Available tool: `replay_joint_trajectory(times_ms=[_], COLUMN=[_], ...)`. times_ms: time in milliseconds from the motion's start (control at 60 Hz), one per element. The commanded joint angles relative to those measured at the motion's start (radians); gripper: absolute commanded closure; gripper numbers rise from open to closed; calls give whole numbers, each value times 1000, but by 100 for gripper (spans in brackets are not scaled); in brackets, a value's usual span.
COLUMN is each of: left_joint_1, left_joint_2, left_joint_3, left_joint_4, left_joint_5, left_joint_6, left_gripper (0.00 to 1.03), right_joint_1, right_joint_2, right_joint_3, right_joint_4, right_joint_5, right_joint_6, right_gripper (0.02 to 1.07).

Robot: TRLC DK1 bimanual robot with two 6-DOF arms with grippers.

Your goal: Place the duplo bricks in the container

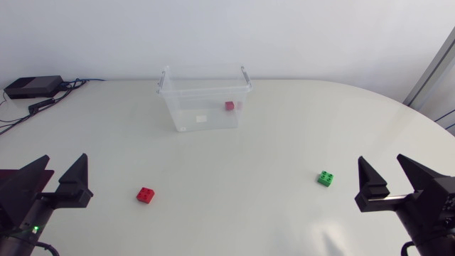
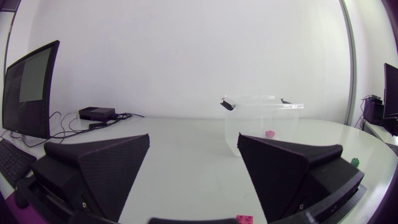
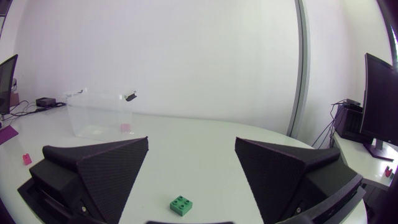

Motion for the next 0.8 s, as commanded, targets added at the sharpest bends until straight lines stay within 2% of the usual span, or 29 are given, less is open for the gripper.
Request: replay_joint_trajectory(times_ms=[0, 317, 433, 583, 783], left_joint_1=[-11, -11, -12, -37, -61], left_joint_2=[-12, -12, -12, -6, 146], left_joint_3=[-19, -9, 34, 134, 312], left_joint_4=[10, 10, -31, -93, -171], left_joint_5=[0, 0, -2, 0, 0], left_joint_6=[-10, 1, 1, -10, -17], left_gripper=[4, 6, 6, 6, 7], right_joint_1=[8, 18, 24, 41, 46], right_joint_2=[-5, -7, -7, -2, 111], right_joint_3=[-17, -17, 15, 100, 261], right_joint_4=[1, 2, -19, -85, -140], right_joint_5=[-4, -4, -6, -6, -9], right_joint_6=[1, -11, -11, -11, -11], right_gripper=[6, 6, 6, 6, 6])
